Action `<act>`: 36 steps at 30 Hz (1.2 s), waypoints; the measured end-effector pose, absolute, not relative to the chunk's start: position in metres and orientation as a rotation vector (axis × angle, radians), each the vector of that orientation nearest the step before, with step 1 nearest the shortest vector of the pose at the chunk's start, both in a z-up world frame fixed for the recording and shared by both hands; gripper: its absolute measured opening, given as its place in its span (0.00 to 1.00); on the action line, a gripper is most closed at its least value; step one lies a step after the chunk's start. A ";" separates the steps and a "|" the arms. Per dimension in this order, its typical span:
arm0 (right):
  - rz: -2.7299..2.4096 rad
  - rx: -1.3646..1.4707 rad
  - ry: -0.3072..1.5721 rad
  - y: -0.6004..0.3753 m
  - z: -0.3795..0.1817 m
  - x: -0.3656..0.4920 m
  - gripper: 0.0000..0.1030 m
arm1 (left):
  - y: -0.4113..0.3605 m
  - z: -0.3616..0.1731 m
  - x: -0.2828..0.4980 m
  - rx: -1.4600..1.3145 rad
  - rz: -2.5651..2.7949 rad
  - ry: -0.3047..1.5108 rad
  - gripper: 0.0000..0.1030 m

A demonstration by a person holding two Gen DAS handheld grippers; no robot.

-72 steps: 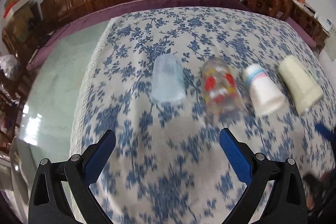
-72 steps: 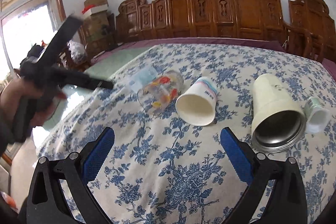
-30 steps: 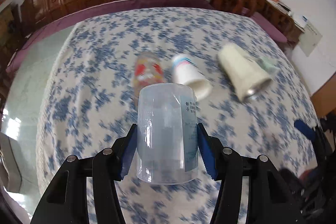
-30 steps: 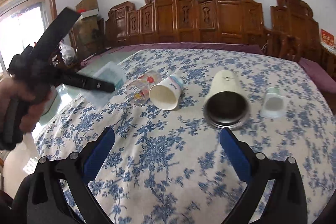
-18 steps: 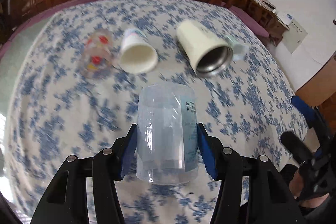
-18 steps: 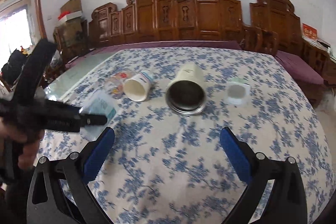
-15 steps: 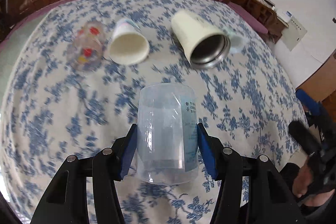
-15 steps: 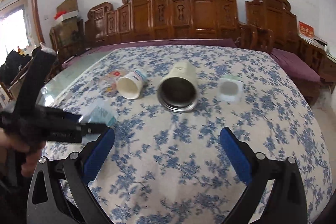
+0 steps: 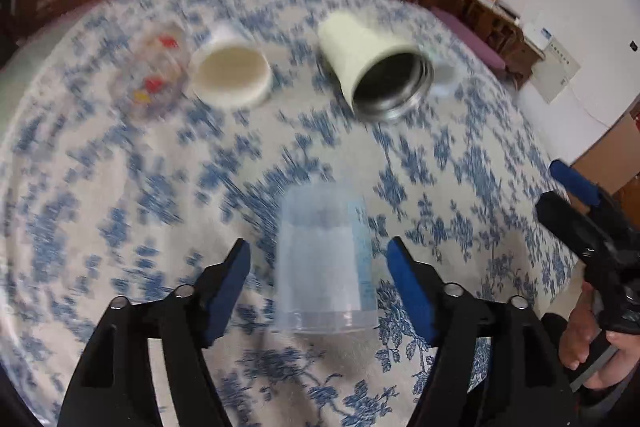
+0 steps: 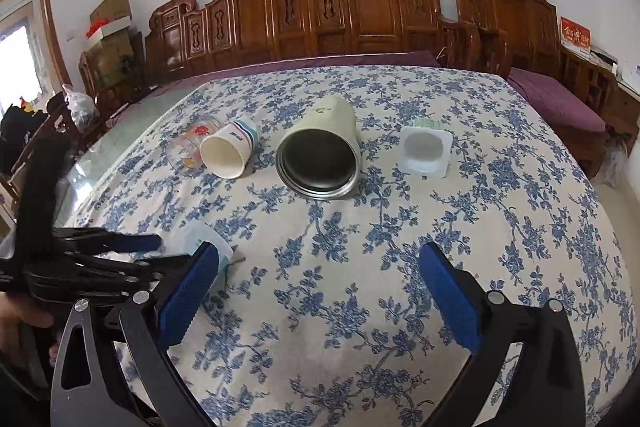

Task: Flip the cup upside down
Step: 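Close the right gripper on the clear cup while the left gripper opens and releases it, then lower the clear cup standing onto the tablecloth and open the right gripper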

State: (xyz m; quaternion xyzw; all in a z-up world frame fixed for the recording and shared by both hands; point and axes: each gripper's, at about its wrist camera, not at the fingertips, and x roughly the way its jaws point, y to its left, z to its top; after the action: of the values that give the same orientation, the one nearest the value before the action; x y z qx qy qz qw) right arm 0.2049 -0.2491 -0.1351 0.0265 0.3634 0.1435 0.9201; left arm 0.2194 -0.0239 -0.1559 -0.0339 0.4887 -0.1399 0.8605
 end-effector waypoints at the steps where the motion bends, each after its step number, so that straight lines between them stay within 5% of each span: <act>1: 0.297 0.060 0.743 -0.248 -0.134 0.205 0.98 | -0.022 -0.148 0.216 -0.057 -0.280 0.996 0.71; 11: 0.350 0.124 0.846 -0.213 -0.127 0.224 0.84 | 0.020 -0.086 0.173 -0.019 -0.137 0.708 0.88; 34: 0.339 0.264 1.293 -0.122 -0.210 0.287 0.76 | 0.075 -0.101 0.169 -0.023 -0.019 0.655 0.88; 36: 0.340 0.278 1.311 -0.123 -0.212 0.290 0.69 | 0.074 -0.100 0.169 -0.014 -0.018 0.653 0.88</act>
State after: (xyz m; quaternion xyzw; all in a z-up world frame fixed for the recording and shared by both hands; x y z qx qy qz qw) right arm 0.2903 -0.1231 -0.2120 0.1283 0.6046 0.1566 0.7704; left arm 0.1688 0.0739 -0.1004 -0.0069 0.3208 -0.0089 0.9471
